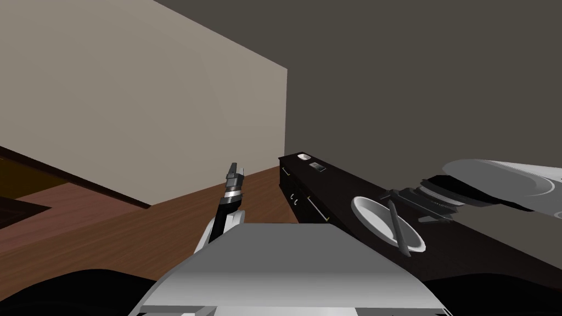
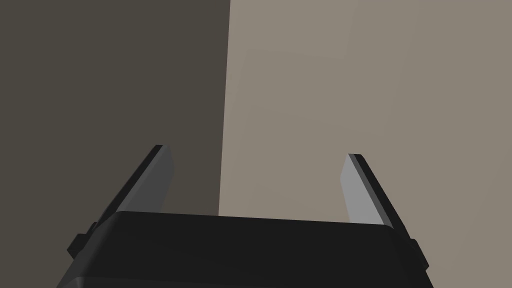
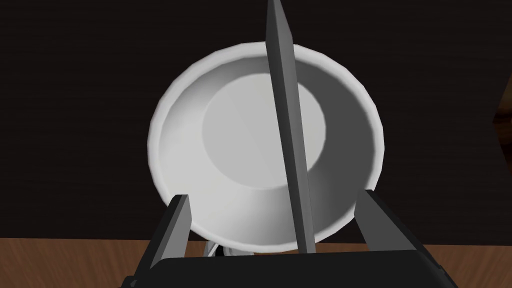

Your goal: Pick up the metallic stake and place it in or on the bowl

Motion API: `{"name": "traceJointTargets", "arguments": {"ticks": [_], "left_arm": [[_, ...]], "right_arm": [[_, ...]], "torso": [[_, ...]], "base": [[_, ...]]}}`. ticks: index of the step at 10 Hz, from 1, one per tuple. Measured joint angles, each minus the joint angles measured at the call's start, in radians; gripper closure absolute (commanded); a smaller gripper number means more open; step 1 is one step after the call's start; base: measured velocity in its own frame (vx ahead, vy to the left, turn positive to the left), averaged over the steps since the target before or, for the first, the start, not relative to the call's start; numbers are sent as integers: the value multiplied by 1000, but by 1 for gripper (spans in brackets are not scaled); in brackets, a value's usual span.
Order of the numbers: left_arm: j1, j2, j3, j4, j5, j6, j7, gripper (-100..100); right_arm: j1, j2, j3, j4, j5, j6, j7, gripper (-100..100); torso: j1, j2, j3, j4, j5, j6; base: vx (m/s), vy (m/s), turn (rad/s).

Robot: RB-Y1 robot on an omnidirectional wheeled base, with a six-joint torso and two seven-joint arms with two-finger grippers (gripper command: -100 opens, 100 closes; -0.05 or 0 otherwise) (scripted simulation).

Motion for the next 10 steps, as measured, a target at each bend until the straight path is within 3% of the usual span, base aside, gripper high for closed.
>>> {"name": "traceJointTargets", "arguments": {"ticks": [4,5,10], "left_arm": [[0,0,0,0,0,0,0,0],[0,0,0,0,0,0,0,0],[0,0,0,0,0,0,0,0]], "right_arm": [[11,-75,0,27,-69,-8,-7,-100],[12,-78,-2,27,-72,-10,-8,0],[12,-77,-1,27,-71,-9,-8,0]], "torso": [[0,0,0,0,0,0],[0,0,0,0,0,0],[1,-1,0,0,0,0]], "base": [[-8,-10,-11],[0,0,0],[0,0,0]]}}
